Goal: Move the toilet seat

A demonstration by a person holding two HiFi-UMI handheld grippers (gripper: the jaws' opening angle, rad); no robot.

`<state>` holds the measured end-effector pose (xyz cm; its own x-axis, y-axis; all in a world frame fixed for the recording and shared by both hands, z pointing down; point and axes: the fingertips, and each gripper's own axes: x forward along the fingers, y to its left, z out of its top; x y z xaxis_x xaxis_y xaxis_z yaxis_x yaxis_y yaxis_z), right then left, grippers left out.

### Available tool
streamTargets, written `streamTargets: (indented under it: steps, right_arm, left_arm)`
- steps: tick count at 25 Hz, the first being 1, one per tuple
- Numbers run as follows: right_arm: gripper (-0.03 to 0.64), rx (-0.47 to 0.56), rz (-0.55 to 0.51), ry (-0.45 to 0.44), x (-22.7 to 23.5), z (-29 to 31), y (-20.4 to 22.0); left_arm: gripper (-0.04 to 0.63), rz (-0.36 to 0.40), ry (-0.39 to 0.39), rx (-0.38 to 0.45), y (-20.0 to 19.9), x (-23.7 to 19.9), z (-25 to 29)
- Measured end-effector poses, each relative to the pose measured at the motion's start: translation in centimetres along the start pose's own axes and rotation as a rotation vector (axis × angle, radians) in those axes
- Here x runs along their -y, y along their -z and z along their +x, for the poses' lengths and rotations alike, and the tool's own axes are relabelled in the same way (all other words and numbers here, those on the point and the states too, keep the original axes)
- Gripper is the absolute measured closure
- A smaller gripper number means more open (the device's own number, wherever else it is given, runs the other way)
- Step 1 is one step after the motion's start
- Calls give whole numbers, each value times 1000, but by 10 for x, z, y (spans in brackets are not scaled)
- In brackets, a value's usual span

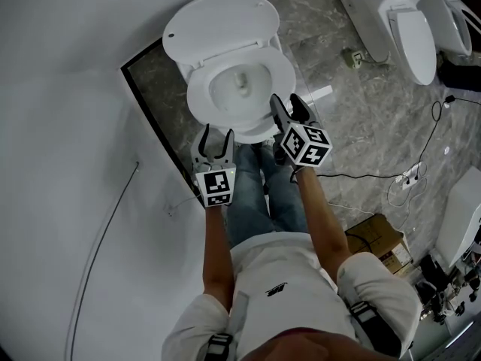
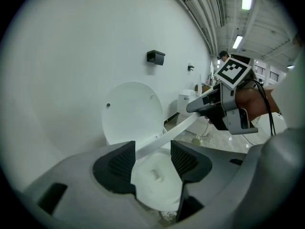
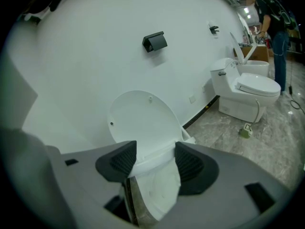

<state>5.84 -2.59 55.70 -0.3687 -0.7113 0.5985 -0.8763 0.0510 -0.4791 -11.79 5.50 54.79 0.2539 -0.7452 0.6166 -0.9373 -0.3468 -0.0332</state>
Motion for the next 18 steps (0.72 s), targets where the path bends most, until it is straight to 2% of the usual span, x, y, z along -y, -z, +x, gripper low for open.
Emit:
streamTargets:
  steps: [3, 14, 18]
  right_arm:
    - [348, 4, 8, -3, -2, 2, -3]
    - [348, 6, 87, -17, -6, 5, -18]
    - [350, 14, 5, -48, -13, 3, -24]
  left_arm:
    - [382, 23, -16, -16, 0, -5, 5]
    - [382, -25, -1, -6, -16, -17, 11]
    - [382, -39, 0, 0, -20, -21, 14]
